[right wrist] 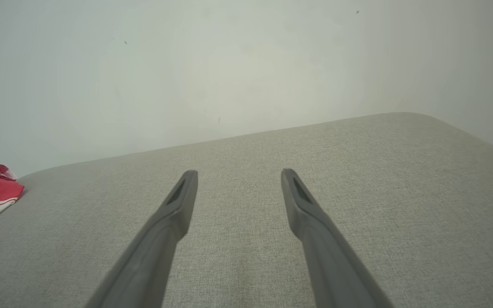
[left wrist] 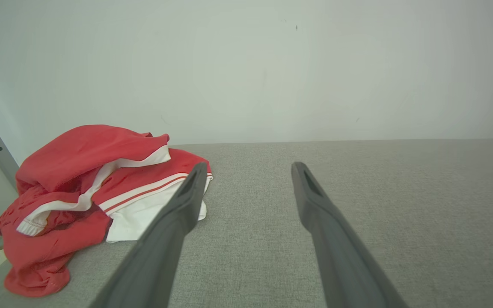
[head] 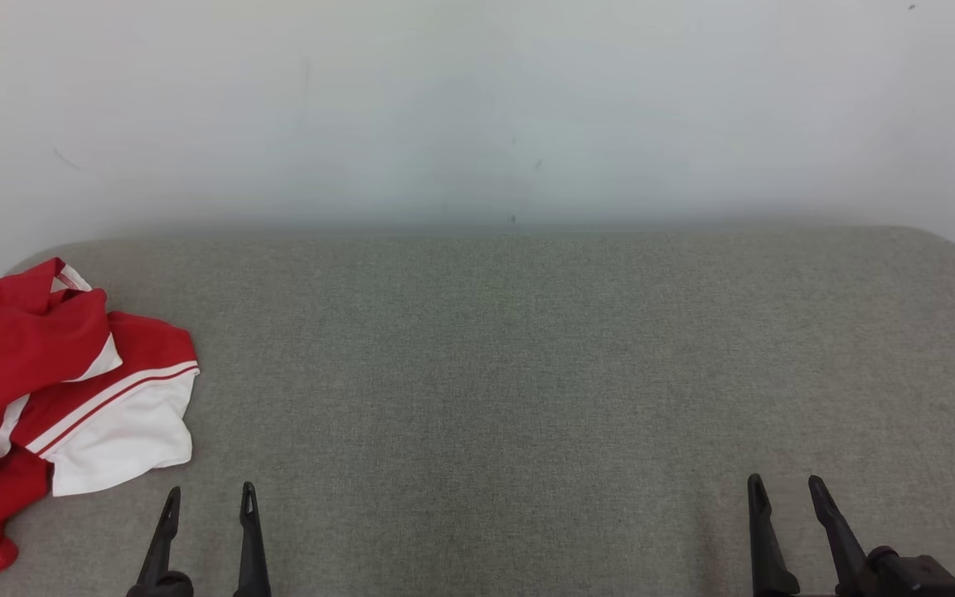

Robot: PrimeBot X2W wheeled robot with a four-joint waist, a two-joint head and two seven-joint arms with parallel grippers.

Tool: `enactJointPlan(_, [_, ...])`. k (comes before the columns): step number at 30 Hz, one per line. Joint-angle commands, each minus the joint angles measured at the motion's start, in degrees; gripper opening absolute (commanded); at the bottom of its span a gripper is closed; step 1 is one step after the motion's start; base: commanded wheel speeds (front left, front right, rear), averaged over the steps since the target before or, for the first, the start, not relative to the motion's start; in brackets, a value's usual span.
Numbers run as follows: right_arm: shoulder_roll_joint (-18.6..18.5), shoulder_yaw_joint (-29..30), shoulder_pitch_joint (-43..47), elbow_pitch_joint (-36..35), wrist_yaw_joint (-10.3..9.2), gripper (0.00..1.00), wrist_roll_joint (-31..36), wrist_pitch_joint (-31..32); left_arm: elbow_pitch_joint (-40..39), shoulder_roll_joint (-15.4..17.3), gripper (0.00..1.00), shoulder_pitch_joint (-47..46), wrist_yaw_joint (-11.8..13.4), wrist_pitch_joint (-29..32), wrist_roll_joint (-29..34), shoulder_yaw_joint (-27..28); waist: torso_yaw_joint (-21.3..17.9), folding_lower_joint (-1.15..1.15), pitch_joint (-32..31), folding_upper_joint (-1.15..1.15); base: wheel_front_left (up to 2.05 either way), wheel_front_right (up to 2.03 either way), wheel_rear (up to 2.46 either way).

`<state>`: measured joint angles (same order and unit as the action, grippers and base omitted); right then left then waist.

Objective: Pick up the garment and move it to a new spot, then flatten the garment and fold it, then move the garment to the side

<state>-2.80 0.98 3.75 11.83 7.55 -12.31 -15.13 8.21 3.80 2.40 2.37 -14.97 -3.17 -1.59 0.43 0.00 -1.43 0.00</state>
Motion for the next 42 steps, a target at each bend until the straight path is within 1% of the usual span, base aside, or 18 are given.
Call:
enactJointPlan(1, [-0.2,0.3,0.5,0.1,-0.12,1.00,-0.6,-0.1,0.0,-0.3,1.00,0.8,-0.5,-0.3,-0.3,0.3,0.0,0.00,-0.1,0.00,0.00,0.00,0.00])
enactJointPlan(12, [-0.1,0.7,0.4,0.8,-0.12,1.00,-2.2,-0.1,0.6,-0.7,1.00,0.9,-3.3,-0.2,-1.5,2.6,0.1,0.00,-0.3,0.00,0.00,0.00,0.00])
enactJointPlan(19, [-0.1,0.8,0.4,1.0,-0.12,1.00,-2.6,-0.1,0.9,-0.9,1.00,0.6,-4.3,-0.2,-1.2,3.3,0.1,0.00,-0.2,0.00,0.00,0.00,0.00])
enactJointPlan(32, [-0.1,0.8,0.8,1.0,-0.12,1.00,-2.8,-0.1,0.4,-0.9,1.00,0.8,-3.9,-0.2,-1.4,3.3,0.7,0.00,-0.2,0.00,0.00,0.00,0.00])
enactJointPlan(36, [-0.1,1.1,1.2,1.0,-0.12,1.00,-3.4,-0.1,0.7,-0.9,1.00,0.4,-4.1,-0.2,-1.3,3.0,1.9,0.00,-0.2,0.00,0.00,0.00,0.00])
enactJointPlan(42, [-0.1,1.0,1.4,1.1,-0.12,1.00,-3.8,-0.1,0.7,-0.9,1.00,-0.3,-3.7,-0.2,-1.1,3.0,5.8,0.00,-0.3,0.00,0.00,0.00,0.00])
